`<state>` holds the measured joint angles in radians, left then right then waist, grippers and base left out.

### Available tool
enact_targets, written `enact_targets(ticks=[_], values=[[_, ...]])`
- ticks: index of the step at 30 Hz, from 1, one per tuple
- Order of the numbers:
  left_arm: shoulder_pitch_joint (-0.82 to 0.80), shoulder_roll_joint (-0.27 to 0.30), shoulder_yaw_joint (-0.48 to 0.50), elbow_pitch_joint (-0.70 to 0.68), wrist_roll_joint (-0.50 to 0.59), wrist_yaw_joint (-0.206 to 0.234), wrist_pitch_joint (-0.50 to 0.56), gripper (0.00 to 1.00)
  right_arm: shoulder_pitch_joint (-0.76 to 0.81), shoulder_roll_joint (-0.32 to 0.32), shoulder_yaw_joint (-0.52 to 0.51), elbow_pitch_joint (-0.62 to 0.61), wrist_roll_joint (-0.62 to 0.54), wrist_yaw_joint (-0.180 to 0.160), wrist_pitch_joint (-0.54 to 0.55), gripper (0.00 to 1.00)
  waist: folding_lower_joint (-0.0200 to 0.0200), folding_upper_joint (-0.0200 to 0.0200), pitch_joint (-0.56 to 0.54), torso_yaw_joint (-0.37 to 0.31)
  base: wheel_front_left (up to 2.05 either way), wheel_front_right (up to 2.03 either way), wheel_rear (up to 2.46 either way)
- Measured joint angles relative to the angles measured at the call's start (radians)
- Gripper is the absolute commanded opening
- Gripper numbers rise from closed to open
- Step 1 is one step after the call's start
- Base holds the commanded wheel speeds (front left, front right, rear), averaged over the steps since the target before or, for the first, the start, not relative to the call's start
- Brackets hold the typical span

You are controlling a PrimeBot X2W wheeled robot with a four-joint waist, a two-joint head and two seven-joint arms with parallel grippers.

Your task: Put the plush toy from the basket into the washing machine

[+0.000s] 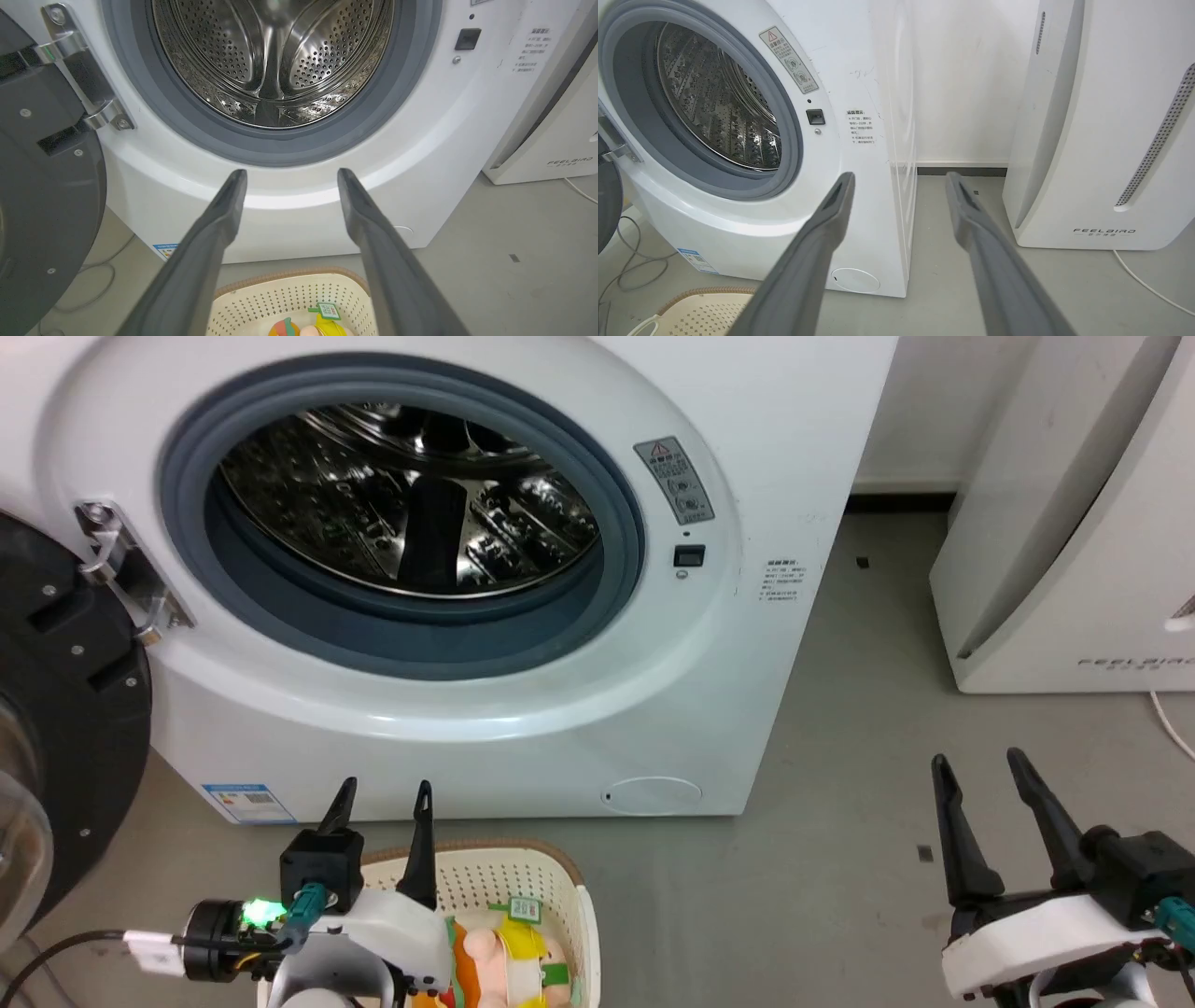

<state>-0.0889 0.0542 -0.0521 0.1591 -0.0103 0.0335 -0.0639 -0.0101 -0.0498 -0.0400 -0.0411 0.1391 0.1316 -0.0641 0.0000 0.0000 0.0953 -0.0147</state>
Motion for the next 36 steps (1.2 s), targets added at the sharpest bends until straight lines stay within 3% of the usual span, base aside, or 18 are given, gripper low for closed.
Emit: enact_targets(ticks=[19, 36], values=[[-0.205, 0.035, -0.041, 0.360, -0.001, -0.030, -0.013, 1.00, -0.071, 0.000, -0.026, -0.032, 0.084, 0.000, -0.041, 1.00, 0.0001, 0.0000, 0.167, -0.045, 0.00, 0.00, 0.00], [-0.365, 0.103, -0.088, 0.551, -0.006, -0.055, 0.160, 1.00, -0.146, 0.000, -0.045, -0.071, 0.165, 0.000, -0.075, 1.00, 0.0002, 0.0000, 0.385, -0.086, 0.00, 0.00, 0.00]])
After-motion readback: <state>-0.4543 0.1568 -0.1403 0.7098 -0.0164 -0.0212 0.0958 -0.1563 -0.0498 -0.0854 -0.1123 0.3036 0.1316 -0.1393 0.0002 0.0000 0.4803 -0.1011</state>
